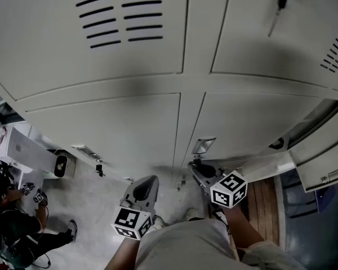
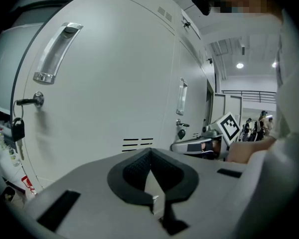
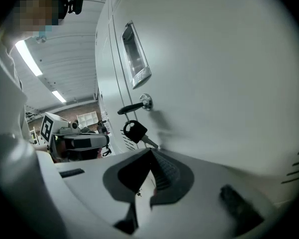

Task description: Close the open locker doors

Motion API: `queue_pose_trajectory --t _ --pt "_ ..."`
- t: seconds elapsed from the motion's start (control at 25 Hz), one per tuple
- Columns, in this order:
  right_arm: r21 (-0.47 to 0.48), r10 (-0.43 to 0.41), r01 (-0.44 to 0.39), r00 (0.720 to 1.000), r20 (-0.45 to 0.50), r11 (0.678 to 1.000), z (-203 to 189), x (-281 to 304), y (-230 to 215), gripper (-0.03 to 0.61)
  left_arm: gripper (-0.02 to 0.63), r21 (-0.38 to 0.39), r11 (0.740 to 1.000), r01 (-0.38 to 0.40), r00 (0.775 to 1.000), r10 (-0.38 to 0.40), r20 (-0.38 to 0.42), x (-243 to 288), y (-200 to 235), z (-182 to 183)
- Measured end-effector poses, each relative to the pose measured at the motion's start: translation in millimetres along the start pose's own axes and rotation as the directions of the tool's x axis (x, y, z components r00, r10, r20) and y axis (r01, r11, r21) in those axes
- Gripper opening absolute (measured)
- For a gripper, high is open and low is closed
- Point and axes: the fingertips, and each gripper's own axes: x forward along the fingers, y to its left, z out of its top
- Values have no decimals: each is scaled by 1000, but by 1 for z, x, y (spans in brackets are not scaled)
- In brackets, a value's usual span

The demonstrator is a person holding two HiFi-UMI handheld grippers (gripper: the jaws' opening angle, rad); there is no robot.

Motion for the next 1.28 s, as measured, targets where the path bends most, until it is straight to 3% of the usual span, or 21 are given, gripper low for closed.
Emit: queue_pose_trajectory --t 0.44,0.96,1.28 --pt "23 -4 4 1000 -4 1000 -3 3 1 28 15 4 1000 14 1000 -14 -8 -1 -6 -2" --pt "95 -113 110 993 29 989 -22 -22 22 28 15 26 990 137 989 -135 -58 -19 -25 -17" --pt "154 -223 214 974 47 965 -51 -51 54 28 15 39 963 267 958 -261 -121 -37 -40 -40"
